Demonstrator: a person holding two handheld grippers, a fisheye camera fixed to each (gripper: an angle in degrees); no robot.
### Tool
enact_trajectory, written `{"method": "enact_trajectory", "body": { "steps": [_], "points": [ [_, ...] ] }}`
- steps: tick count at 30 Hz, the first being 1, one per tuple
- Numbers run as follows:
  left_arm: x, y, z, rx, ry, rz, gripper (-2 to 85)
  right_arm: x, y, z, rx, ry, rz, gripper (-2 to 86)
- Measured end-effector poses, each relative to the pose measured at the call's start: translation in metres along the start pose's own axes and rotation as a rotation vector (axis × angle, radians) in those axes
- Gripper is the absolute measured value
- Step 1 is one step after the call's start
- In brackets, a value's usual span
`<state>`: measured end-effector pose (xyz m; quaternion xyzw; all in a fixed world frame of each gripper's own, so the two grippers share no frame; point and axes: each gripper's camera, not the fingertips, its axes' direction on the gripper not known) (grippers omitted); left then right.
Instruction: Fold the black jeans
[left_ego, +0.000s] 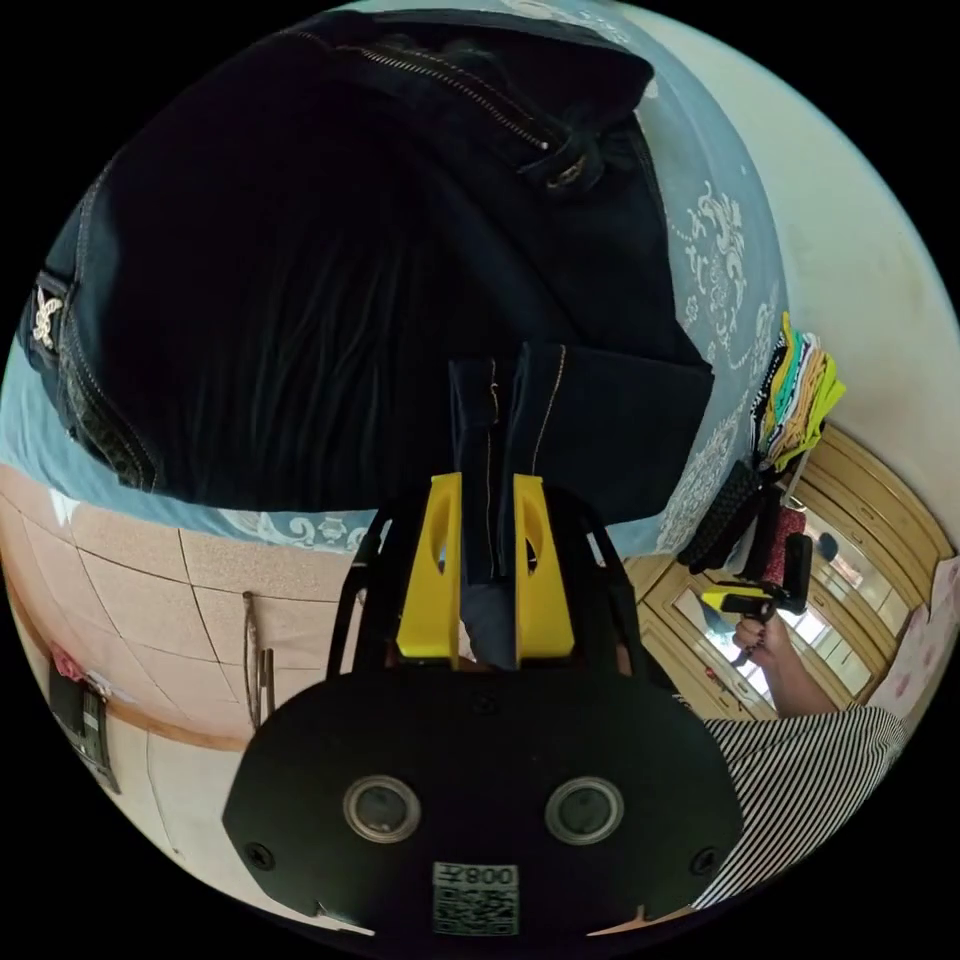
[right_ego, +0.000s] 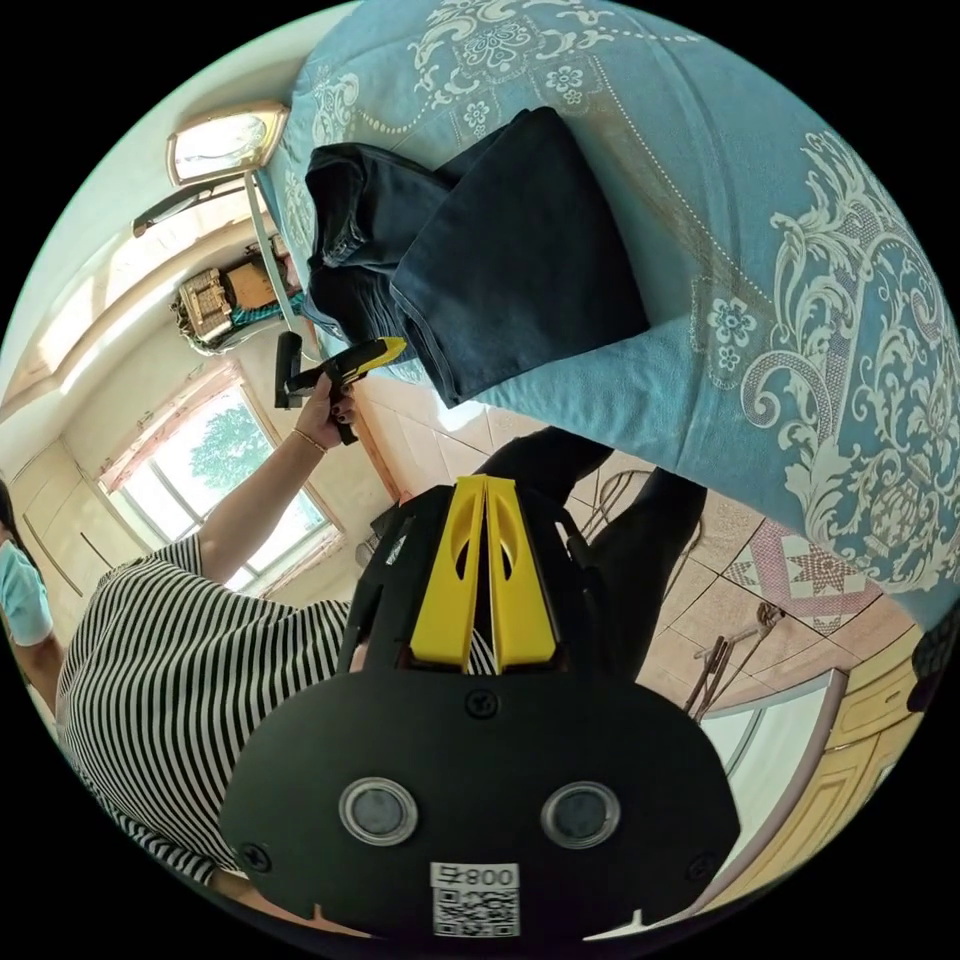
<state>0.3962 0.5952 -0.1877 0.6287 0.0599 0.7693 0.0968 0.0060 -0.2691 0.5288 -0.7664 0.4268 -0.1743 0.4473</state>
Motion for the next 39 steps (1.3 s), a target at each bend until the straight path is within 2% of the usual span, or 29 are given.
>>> {"method": "enact_trajectory", "body": {
  "steps": [3, 5, 10, 18, 26, 30, 33, 39],
  "points": [
    [0.002, 0.008, 0.033, -0.017, 0.018, -0.051, 5.8, 0.009, 0.007, 0.022, -0.004, -0.012, 0.004, 0.1],
    [0.007, 0.018, 0.044, -0.011, -0.033, -0.082, 4.1, 0.014, 0.01, 0.033, 0.008, -0.034, 0.001, 0.1],
    [0.022, 0.054, 0.059, 0.007, -0.025, -0.042, 1.0, 0.015, 0.01, 0.066, 0.002, -0.048, -0.03, 0.4],
    [0.075, 0.15, 0.062, 0.104, 0.138, 0.079, 0.2, -0.022, 0.032, 0.1, 0.041, -0.038, -0.139, 3.3],
    [0.134, 0.229, 0.082, 0.074, 0.223, 0.188, 0.1, -0.084, 0.036, 0.141, 0.078, -0.007, -0.288, 8.1],
    [0.154, 0.254, 0.093, 0.058, 0.249, 0.196, 0.1, -0.127, 0.035, 0.168, 0.058, 0.074, -0.373, 10.3],
    [0.169, 0.266, 0.098, 0.041, 0.267, 0.224, 0.1, -0.132, 0.037, 0.185, 0.042, 0.117, -0.349, 10.8],
    [0.191, 0.288, 0.101, 0.035, 0.233, 0.24, 0.2, -0.127, 0.064, 0.188, 0.079, 0.004, -0.297, 12.7]
  ]
}}
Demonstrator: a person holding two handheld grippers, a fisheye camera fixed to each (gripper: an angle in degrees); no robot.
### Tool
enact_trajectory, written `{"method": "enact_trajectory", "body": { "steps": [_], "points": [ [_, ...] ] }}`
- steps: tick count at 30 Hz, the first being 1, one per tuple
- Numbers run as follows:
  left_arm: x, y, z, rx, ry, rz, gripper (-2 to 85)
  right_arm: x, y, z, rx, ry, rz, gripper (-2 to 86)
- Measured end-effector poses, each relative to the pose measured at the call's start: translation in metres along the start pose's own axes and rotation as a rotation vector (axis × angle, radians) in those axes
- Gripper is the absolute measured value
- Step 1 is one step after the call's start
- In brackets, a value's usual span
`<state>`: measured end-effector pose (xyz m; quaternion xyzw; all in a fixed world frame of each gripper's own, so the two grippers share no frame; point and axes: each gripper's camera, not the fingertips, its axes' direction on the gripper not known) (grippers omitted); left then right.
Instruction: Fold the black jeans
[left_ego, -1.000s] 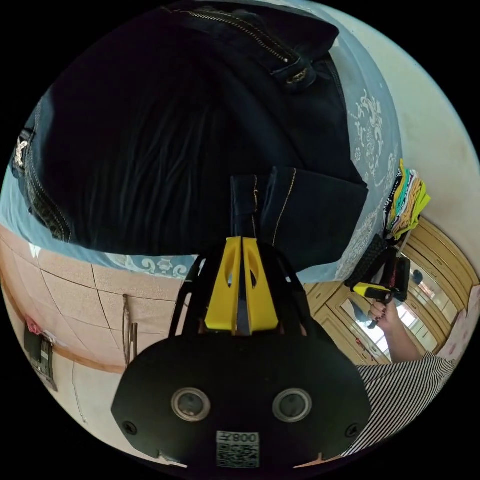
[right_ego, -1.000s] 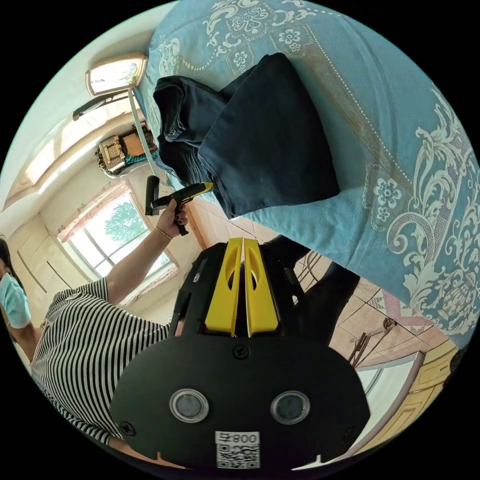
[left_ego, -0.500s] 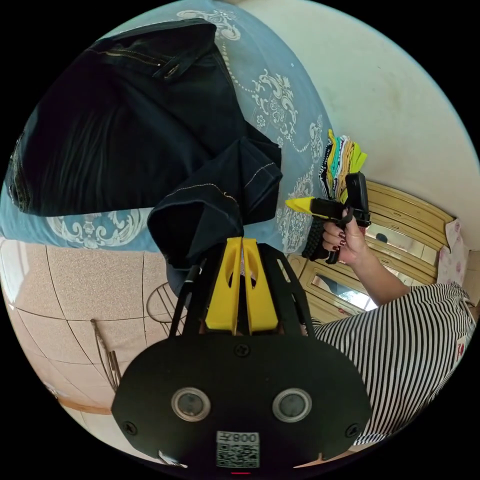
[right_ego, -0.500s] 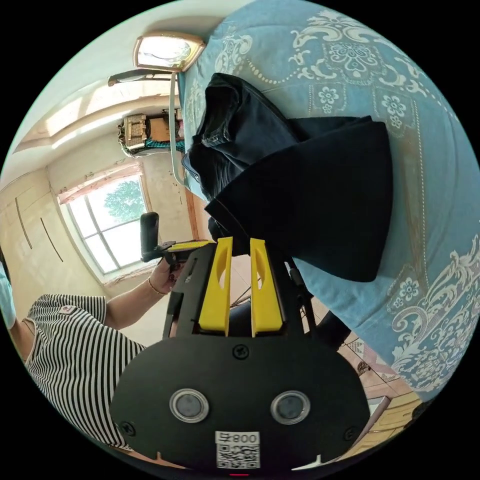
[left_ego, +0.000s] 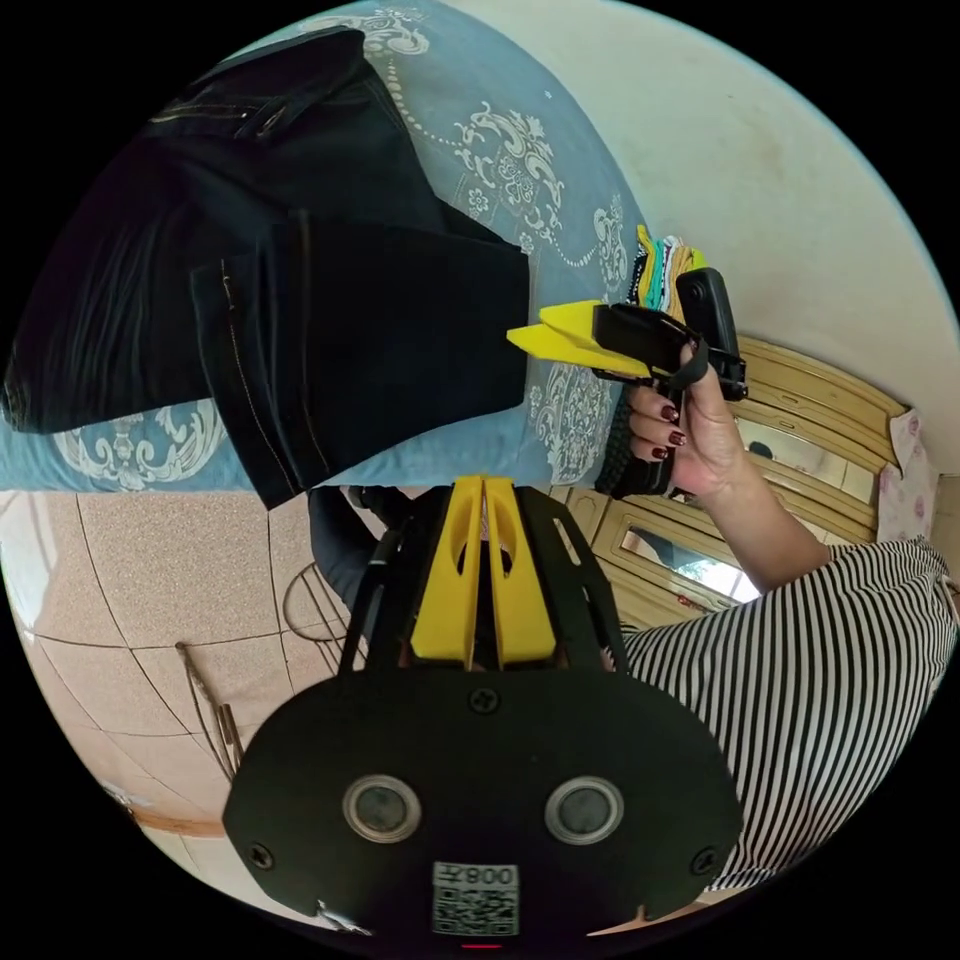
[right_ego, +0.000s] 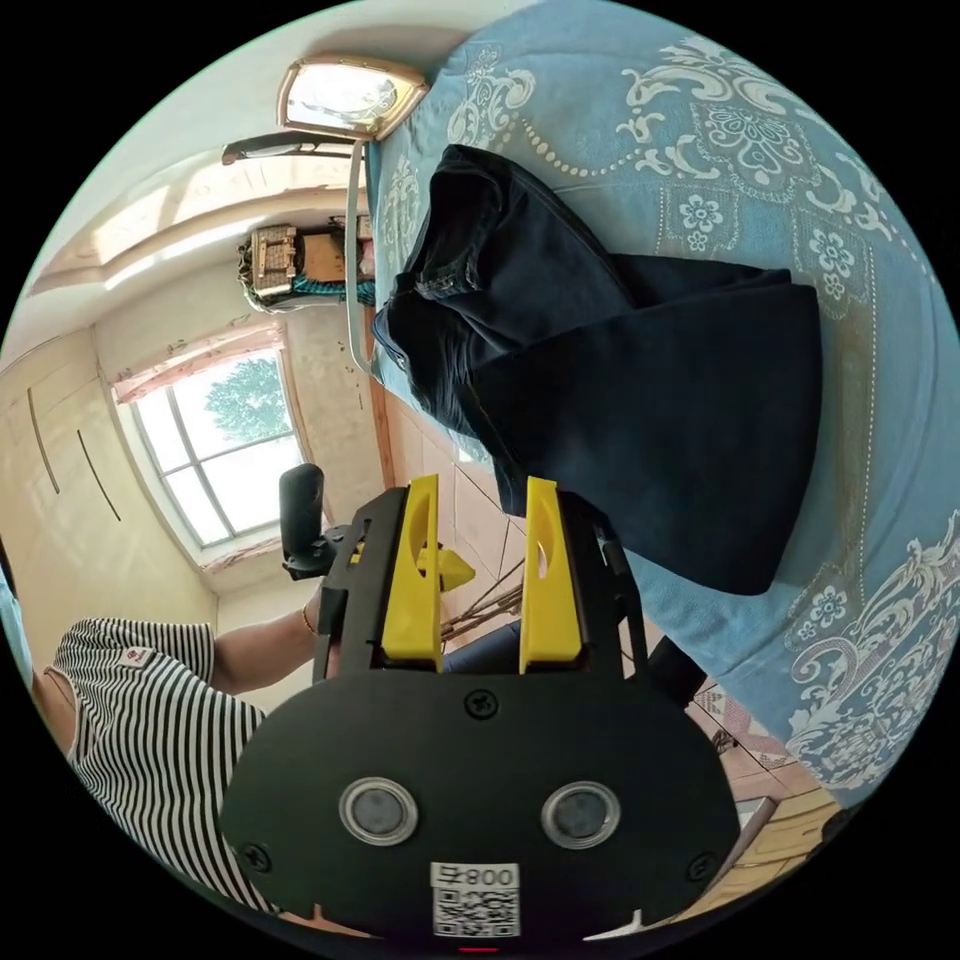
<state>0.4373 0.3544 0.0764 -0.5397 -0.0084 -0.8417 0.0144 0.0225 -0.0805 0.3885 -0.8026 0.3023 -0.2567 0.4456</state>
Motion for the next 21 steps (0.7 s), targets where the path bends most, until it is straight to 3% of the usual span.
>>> {"method": "enact_trajectory", "body": {
  "steps": [10, 21],
  "points": [
    [-0.034, 0.013, -0.052, 0.202, -0.161, -0.182, 1.2, -0.028, -0.037, 0.062, -0.056, 0.045, -0.039, 13.1],
    [-0.07, -0.01, -0.07, 0.228, -0.279, -0.296, 1.3, -0.11, -0.069, 0.217, -0.306, 0.504, -0.362, 11.8]
  ]
}}
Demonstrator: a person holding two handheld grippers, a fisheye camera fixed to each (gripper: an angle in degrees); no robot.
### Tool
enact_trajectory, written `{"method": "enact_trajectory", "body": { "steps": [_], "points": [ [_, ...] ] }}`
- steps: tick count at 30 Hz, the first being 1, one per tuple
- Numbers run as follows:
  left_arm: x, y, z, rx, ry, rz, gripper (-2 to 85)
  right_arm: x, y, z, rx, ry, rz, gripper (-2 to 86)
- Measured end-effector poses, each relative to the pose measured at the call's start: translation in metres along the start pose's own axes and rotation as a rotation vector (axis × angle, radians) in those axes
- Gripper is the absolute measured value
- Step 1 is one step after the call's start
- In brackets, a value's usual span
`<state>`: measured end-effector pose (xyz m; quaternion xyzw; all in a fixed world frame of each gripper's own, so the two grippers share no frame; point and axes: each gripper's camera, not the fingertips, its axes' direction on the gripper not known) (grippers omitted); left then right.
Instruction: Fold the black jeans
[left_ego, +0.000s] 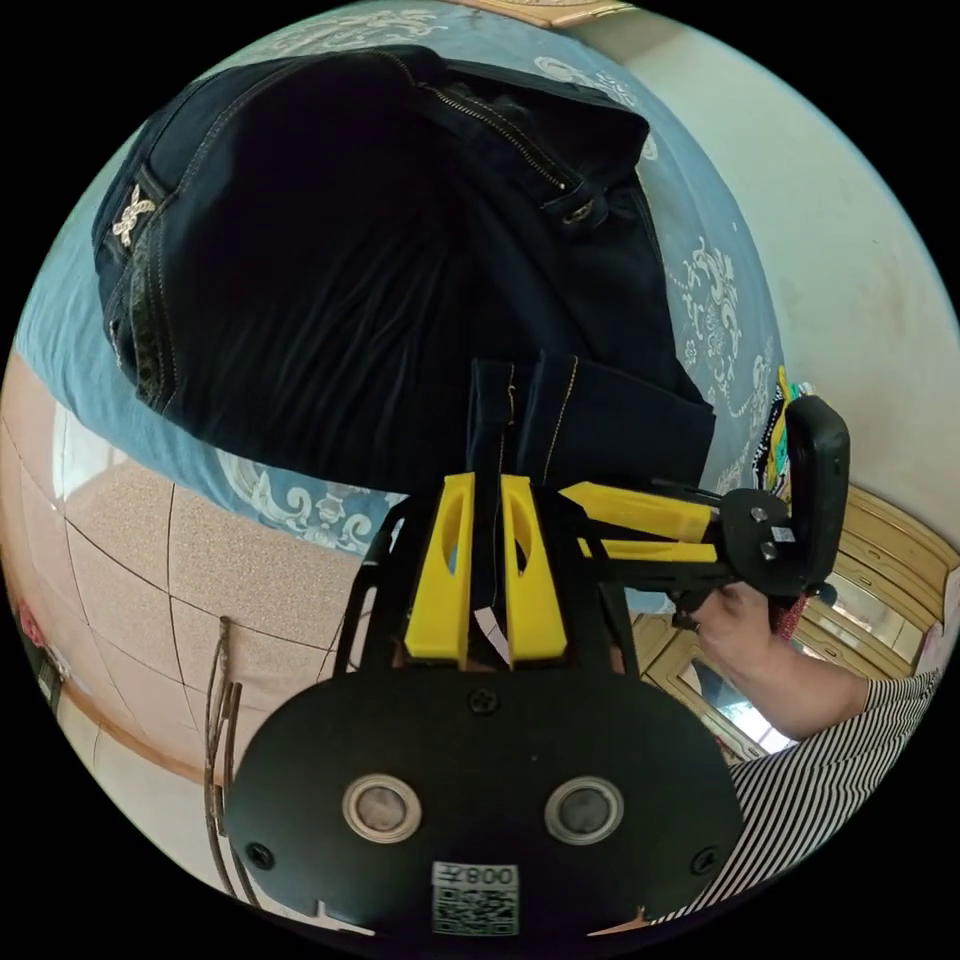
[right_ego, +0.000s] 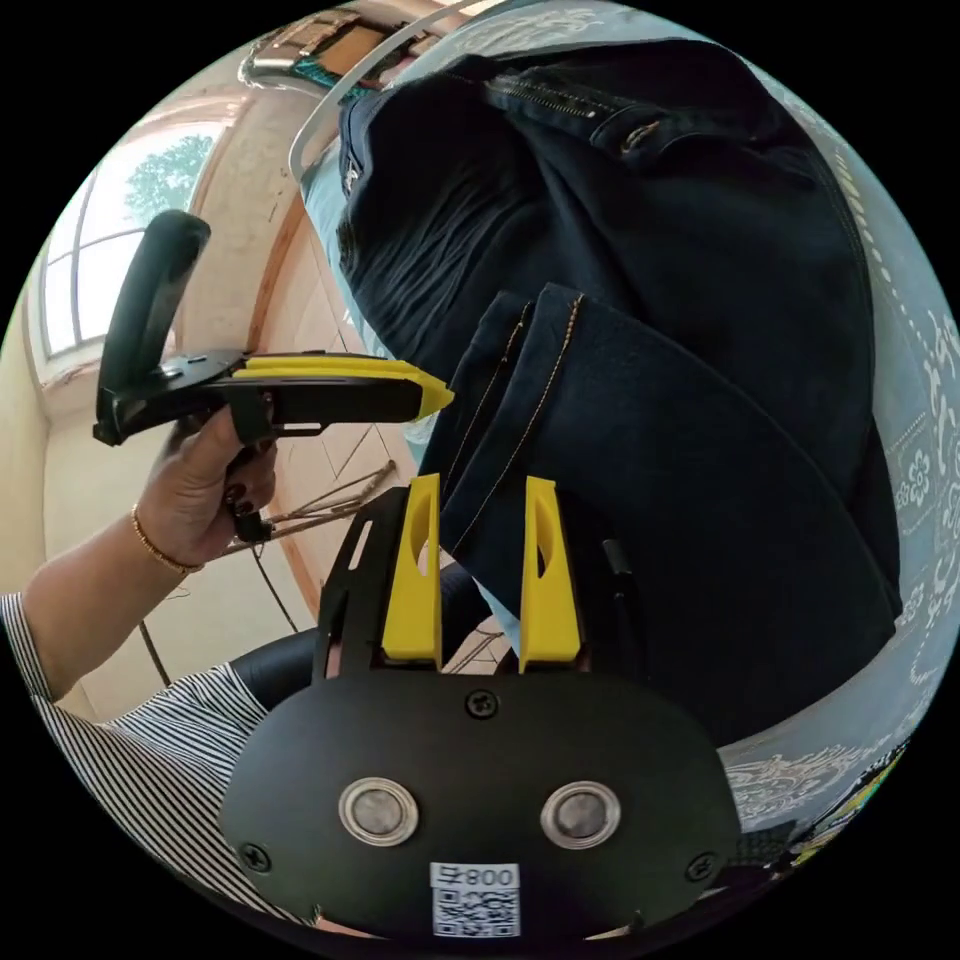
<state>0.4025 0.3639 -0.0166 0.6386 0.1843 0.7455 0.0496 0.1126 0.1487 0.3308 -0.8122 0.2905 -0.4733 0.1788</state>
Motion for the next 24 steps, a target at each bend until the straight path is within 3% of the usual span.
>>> {"method": "enact_trajectory", "body": {
  "steps": [5, 12, 17, 24],
  "points": [
    [-0.003, -0.015, 0.014, -0.038, 0.001, -0.014, 1.0, -0.019, -0.012, 0.027, -0.04, 0.196, -0.03, 5.2],
    [-0.007, -0.032, -0.009, -0.057, 0.061, 0.033, 0.1, 0.02, -0.017, 0.005, -0.066, 0.06, 0.026, 0.5],
    [-0.004, -0.033, -0.04, -0.042, 0.113, 0.087, 0.0, 0.046, 0.016, -0.038, 0.024, -0.004, 0.069, 1.8],
    [-0.02, -0.06, -0.039, -0.047, 0.101, 0.061, 0.0, 0.048, 0.02, -0.044, 0.094, 0.031, 0.035, 11.5]
  ]
}}
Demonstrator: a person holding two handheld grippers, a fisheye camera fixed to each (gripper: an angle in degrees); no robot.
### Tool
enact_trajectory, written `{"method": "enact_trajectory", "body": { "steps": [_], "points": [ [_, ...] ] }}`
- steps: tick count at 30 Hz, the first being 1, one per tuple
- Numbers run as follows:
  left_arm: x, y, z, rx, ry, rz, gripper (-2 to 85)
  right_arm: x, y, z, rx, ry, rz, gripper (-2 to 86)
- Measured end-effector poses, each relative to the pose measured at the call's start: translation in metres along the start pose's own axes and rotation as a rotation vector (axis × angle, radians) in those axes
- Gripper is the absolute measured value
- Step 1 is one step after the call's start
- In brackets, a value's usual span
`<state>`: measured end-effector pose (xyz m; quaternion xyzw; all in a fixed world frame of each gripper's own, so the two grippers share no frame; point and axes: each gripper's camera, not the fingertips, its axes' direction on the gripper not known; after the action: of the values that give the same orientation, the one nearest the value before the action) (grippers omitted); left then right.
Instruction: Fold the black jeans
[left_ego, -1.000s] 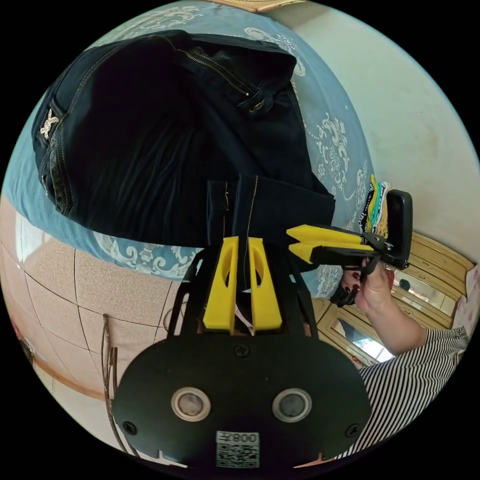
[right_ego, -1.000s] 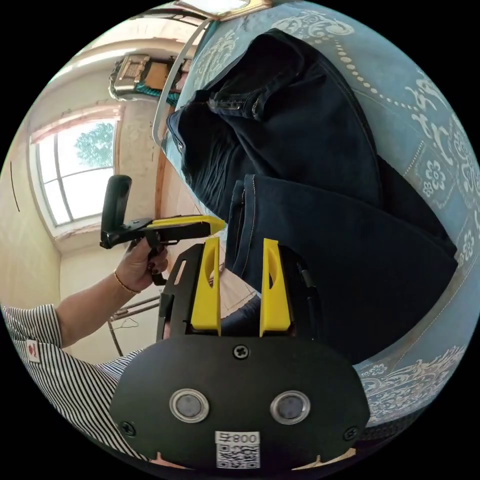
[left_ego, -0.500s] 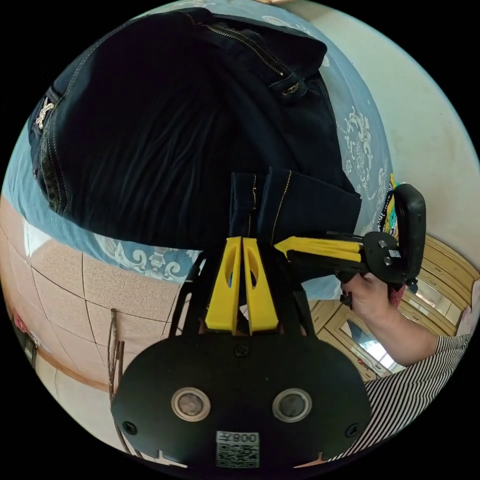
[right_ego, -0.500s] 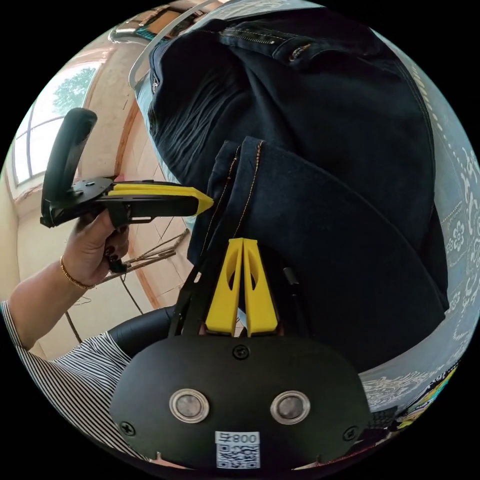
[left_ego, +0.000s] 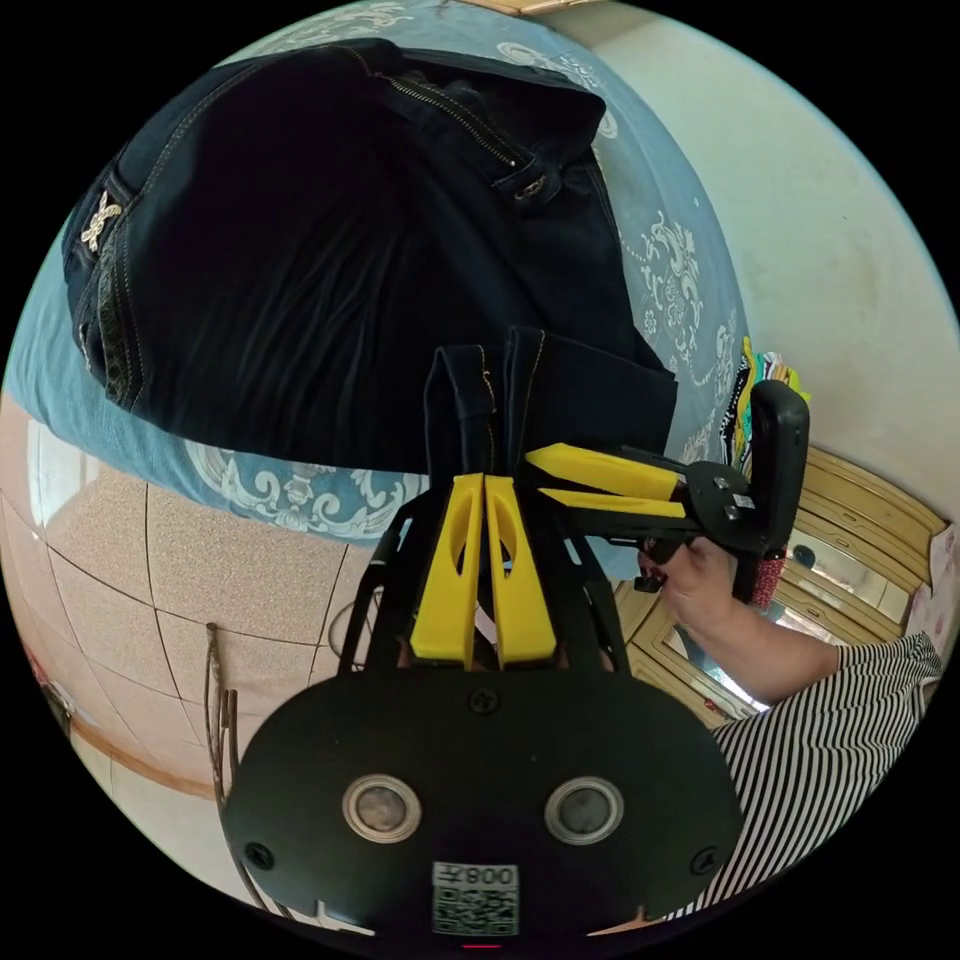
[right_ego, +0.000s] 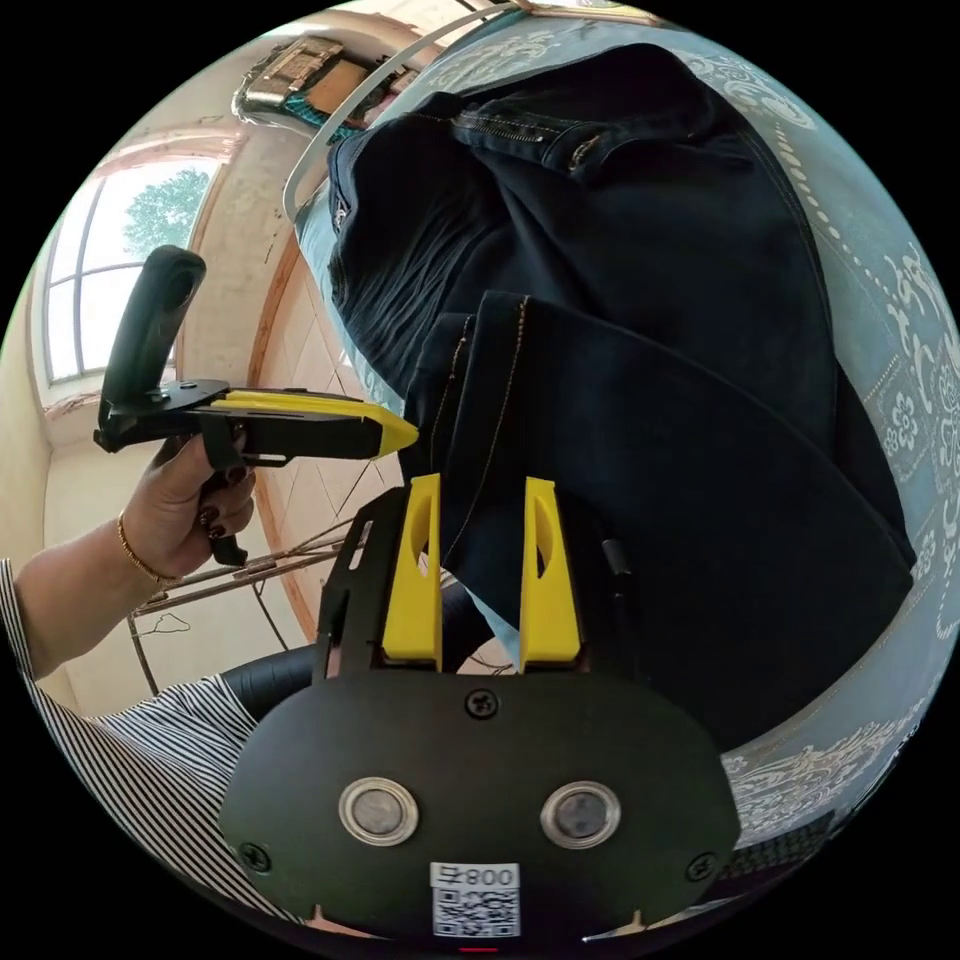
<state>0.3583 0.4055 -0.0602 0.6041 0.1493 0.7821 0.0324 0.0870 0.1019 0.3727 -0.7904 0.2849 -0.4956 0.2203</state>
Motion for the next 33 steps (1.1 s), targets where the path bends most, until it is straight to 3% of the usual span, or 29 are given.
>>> {"method": "enact_trajectory", "body": {
  "steps": [4, 8, 10, 13, 17, 19, 24, 29, 33],
  "points": [
    [-0.01, -0.021, 0.005, 0.003, -0.015, 0.002, 0.0, -0.003, -0.01, 0.01, -0.008, 0.077, -0.001, 10.5],
    [-0.024, -0.043, 0.006, 0.005, 0.002, -0.003, 0.0, 0.009, -0.013, 0.006, -0.036, 0.247, -0.011, 3.8],
    [-0.028, -0.05, 0.001, 0.009, 0.015, 0.001, 0.0, 0.022, -0.011, -0.003, -0.051, 0.223, -0.045, 2.8],
    [-0.03, -0.061, -0.016, 0.016, 0.055, 0.019, 0.0, 0.068, 0.007, -0.04, -0.013, 0.024, 0.024, 2.0],
    [-0.005, -0.075, -0.048, 0.036, 0.231, 0.146, -0.1, 0.139, 0.084, -0.153, 0.171, -0.178, 0.096, 1.5],
    [0.021, -0.082, -0.057, 0.013, 0.324, 0.241, -0.1, 0.179, 0.132, -0.216, 0.253, -0.172, 0.156, 1.4],
    [0.139, -0.084, -0.035, -0.232, 0.576, 0.599, 0.0, 0.288, 0.279, -0.39, 0.496, -0.126, 0.324, 1.3],
    [0.197, -0.082, -0.005, -0.323, 0.601, 0.72, 0.3, 0.34, 0.344, -0.467, 0.603, -0.081, 0.384, 1.2],
    [0.182, -0.104, -0.008, -0.223, 0.394, 0.694, 0.9, 0.371, 0.348, -0.51, 0.625, -0.04, 0.35, 1.1]
  ]
}}
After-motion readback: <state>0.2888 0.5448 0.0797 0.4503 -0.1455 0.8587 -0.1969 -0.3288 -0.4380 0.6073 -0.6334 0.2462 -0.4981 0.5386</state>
